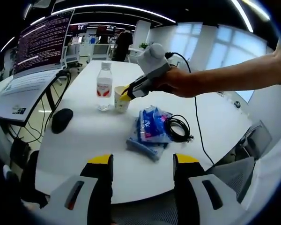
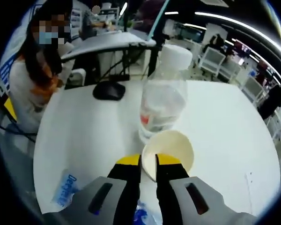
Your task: Arrange the tabletop items into an orderly group along one side of the table until the central work area is clear of visible clutter.
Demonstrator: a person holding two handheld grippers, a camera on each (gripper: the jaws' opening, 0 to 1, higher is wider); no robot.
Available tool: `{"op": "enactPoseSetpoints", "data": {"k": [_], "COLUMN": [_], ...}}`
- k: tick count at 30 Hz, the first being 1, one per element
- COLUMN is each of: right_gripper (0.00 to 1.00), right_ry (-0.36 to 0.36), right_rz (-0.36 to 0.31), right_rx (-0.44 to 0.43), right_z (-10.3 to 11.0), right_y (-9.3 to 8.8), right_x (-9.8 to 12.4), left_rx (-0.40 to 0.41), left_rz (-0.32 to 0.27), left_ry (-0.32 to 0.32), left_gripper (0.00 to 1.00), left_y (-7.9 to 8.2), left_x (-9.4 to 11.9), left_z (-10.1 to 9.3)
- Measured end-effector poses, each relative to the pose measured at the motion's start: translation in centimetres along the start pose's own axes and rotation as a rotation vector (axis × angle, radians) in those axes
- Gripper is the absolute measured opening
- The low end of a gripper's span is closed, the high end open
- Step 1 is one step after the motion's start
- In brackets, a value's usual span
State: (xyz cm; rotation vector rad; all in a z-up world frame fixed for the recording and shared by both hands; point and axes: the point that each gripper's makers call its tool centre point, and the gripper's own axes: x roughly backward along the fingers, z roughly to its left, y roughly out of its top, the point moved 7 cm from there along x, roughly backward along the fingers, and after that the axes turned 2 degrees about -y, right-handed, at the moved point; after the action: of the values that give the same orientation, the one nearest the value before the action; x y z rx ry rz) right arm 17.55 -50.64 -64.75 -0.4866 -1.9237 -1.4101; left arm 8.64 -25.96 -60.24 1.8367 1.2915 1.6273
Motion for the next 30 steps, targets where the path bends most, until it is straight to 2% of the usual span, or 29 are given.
{"op": "enactPoseSetpoints", "data": {"k": [8,15,21,25,30], "right_gripper": [0.08,0.09,0.12,0.14,0.16], "right_ry": [-0.036,-0.032,-0.027,-0.023,-0.022], "right_rz": [0.019,0.032,0.021,0.009,-0.007], "right_rx": [0.033,0.034,0.048,0.056,0.066], "right_z": [-0.1,0.6,1.2,0.8,1.2], "right_y": [0.3,0.2,0.3,0.2,0.2], "right_x": [0.4,0.7,1.4,1.2,2.3], "left_rx": [-0.035,-0.056,-0.058,-0.054,-0.055], "left_rz": [0.001,0.0,-0.007,-0.007,-0.01], "left_ry": [-0.009,-0.021,-0.018,-0.026,-0.039], "left_gripper": [0.51,0.51,0.51,0.5,0.5], "left_y": [0.2,0.2,0.2,0.2,0.2], "left_x": [0.1,0.6,1.0,1.1,1.0], "left_z": [-0.4,-0.8,-0.5,-0.6,-0.7]}}
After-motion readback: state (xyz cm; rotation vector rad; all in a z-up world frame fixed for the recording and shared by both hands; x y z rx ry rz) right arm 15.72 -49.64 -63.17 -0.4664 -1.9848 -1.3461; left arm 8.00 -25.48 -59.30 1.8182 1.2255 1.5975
